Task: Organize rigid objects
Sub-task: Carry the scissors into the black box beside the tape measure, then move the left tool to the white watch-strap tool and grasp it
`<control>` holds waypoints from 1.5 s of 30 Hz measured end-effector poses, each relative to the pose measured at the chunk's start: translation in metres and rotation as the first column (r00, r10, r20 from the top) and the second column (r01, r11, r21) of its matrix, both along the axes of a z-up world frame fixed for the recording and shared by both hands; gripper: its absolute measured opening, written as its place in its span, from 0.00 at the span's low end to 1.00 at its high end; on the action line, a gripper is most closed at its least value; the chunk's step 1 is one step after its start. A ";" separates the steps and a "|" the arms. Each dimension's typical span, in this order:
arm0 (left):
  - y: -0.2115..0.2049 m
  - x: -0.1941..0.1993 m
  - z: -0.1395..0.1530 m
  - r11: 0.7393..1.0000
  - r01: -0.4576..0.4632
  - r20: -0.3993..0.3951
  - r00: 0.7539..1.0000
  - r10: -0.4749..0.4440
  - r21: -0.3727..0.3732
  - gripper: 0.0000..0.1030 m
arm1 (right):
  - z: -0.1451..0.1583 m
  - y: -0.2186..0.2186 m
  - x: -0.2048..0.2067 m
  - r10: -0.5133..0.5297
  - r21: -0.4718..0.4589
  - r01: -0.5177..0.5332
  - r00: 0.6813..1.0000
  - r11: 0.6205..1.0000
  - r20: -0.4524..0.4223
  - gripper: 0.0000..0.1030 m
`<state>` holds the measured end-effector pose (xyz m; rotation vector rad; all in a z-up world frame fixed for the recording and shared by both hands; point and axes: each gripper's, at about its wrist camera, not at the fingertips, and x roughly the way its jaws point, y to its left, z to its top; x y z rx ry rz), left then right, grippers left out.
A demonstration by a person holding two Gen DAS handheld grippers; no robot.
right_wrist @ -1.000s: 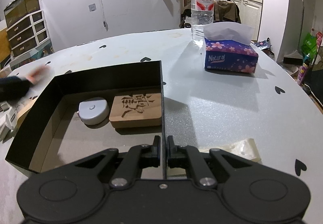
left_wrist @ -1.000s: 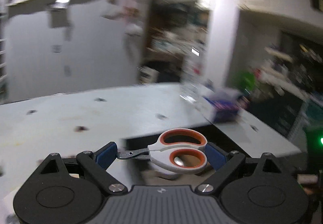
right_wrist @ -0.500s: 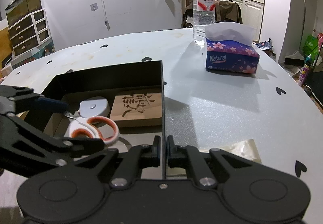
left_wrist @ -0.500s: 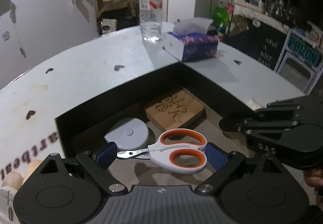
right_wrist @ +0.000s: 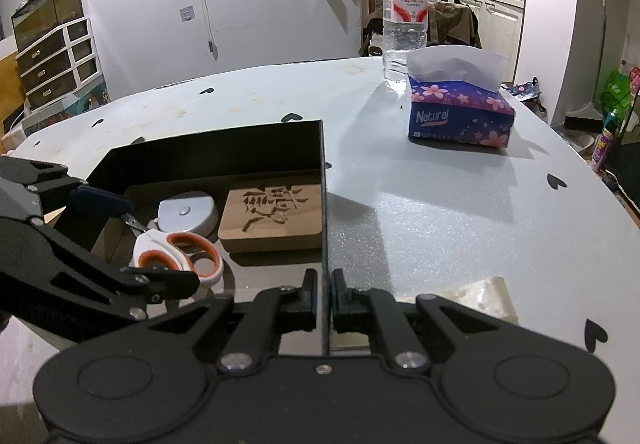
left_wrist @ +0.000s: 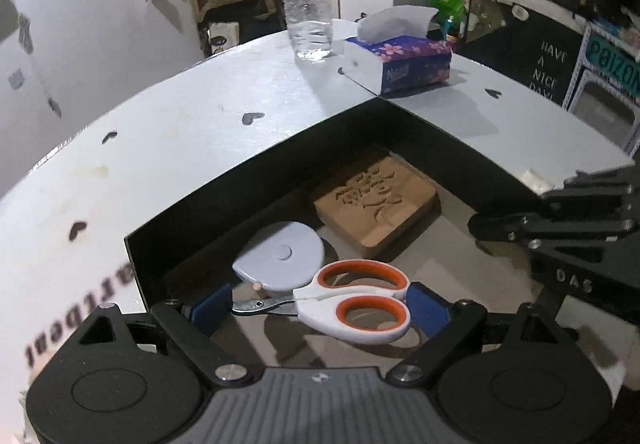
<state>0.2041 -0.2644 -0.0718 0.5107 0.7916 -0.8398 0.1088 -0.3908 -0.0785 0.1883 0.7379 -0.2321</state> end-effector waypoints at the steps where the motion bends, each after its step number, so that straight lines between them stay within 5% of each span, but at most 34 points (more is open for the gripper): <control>1: -0.001 0.000 -0.001 1.000 -0.001 0.003 1.000 0.001 0.004 0.91 | 0.000 0.000 0.000 0.000 0.002 0.000 1.000 1.000 0.000 0.07; 22: 0.006 -0.002 0.006 0.998 -0.006 -0.041 0.999 0.003 -0.061 0.98 | 0.000 -0.001 0.001 0.002 0.003 -0.002 1.000 1.000 -0.002 0.07; 35: 0.030 -0.027 0.036 0.986 -0.009 -0.007 1.000 0.008 -0.164 1.00 | -0.001 -0.003 0.001 0.000 0.007 0.001 1.000 1.000 -0.002 0.07; 45: 0.085 -0.038 0.052 0.950 -0.164 0.025 0.984 0.177 -0.264 1.00 | -0.001 -0.002 0.001 0.001 0.002 -0.001 1.000 1.000 -0.002 0.07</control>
